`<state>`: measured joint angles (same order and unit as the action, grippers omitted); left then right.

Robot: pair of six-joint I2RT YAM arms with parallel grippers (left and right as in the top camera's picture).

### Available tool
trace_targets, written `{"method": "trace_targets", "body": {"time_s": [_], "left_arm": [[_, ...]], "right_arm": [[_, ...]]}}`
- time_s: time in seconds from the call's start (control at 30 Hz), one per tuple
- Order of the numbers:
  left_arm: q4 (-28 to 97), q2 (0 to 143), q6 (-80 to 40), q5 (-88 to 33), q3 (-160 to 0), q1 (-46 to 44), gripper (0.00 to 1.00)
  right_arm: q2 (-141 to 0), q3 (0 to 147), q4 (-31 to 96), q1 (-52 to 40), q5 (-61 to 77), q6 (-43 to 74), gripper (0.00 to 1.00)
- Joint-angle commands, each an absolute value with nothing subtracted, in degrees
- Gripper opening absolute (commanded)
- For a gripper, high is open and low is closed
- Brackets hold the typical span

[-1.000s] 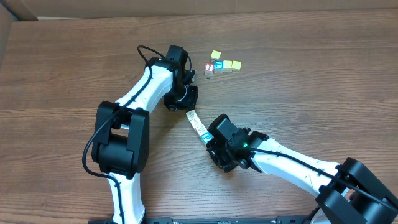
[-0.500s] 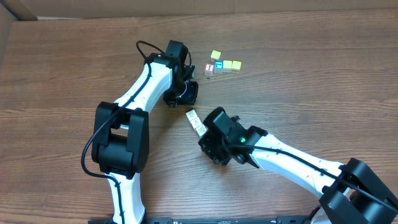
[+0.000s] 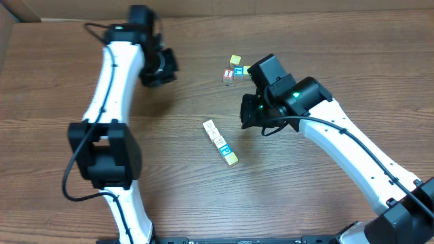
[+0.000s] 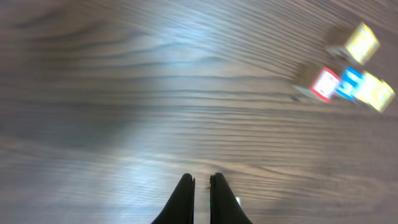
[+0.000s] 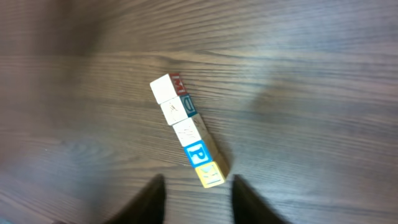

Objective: Flip 5 blocks

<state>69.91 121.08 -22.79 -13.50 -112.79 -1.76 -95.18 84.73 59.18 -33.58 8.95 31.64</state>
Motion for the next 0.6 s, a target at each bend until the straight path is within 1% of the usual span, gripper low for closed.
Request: {"method": "trace_targets", "body": {"time_s": [0.0, 0.03, 0.1, 0.23, 0.4, 0.53, 0.57], "left_arm": [[73.43, 118.89, -24.82, -12.93, -114.02, 4.03, 0.04], [74.63, 118.87, -24.34, -12.91, -114.02, 5.43, 0.04], [77.17, 118.87, -22.52, -12.88, -114.02, 8.34, 0.04], [80.27, 118.87, -21.15, -11.09, -113.89, 12.14, 0.04], [81.21, 118.87, -18.81, -9.74, -112.92, 13.02, 0.04], [80.82, 118.87, -18.55, -9.63, -111.61, 12.19, 0.04], [80.55, 118.87, -18.22, -9.63, -111.24, 11.81, 0.04]], "right_arm": [[-98.50, 85.73, 57.14, -37.06, 9.04, 20.60, 0.53], [-100.07, 85.69, 55.99, -38.57, 8.80, 20.53, 0.57], [-103.20, 85.67, 53.54, -41.58, 7.22, 20.47, 0.63], [-109.40, 85.67, 48.80, -47.55, 1.39, 15.90, 0.67], [-114.13, 85.67, 45.65, -51.68, -10.02, 15.62, 0.70], [-115.90, 85.67, 42.78, -52.12, -10.48, 13.26, 0.73], [-115.94, 85.67, 42.37, -52.12, -10.50, 12.93, 0.77]]}}
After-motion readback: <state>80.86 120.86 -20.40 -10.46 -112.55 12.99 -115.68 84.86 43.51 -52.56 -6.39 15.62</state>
